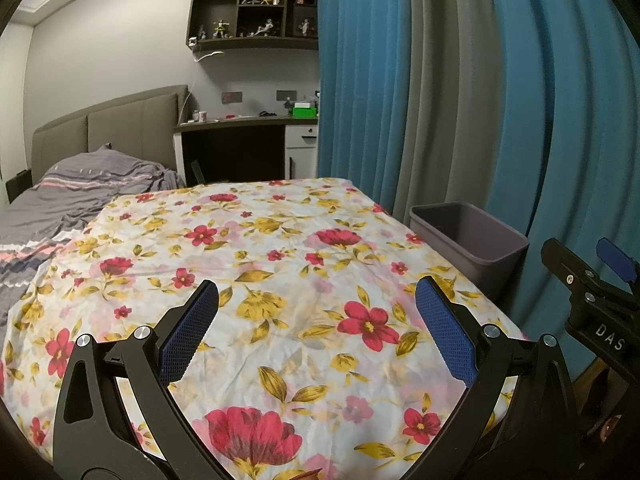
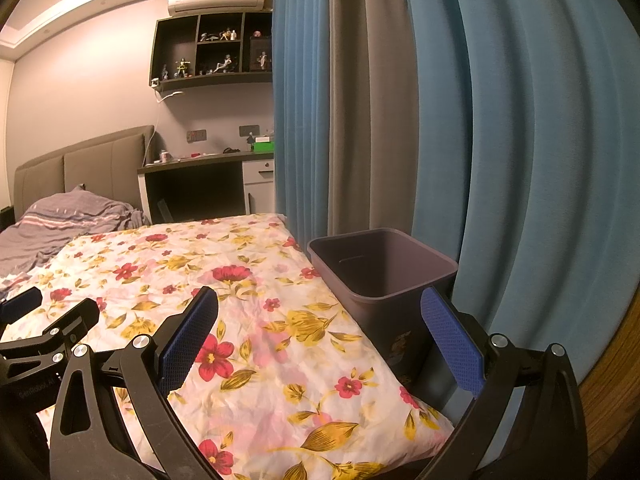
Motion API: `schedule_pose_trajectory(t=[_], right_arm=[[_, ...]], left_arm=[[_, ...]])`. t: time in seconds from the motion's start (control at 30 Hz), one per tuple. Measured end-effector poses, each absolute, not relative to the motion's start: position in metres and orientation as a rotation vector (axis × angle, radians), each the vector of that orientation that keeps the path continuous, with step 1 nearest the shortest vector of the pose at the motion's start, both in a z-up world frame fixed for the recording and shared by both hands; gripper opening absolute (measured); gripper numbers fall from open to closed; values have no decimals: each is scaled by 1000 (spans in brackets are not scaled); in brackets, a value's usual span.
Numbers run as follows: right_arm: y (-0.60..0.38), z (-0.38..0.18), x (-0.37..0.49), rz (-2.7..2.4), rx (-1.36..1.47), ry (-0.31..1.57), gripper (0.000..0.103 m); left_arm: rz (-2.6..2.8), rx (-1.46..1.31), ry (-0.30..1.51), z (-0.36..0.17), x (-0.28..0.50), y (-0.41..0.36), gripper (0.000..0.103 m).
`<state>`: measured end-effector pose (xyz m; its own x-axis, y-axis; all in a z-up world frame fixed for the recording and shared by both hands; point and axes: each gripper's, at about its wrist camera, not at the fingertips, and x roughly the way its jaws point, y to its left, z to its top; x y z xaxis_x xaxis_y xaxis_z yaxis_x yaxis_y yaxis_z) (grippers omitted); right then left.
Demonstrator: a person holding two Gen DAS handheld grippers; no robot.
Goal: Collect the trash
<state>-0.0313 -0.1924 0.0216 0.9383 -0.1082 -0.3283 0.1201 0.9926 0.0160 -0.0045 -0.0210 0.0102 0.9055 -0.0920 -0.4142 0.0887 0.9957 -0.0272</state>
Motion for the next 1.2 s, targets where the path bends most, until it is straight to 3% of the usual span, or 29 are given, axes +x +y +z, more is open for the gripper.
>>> schedule_pose_trajectory(t=[1.2], right_arm=[[-196, 22, -31, -120, 39, 334, 97]], left_arm=[[-99, -10, 427, 11, -5, -22, 97]])
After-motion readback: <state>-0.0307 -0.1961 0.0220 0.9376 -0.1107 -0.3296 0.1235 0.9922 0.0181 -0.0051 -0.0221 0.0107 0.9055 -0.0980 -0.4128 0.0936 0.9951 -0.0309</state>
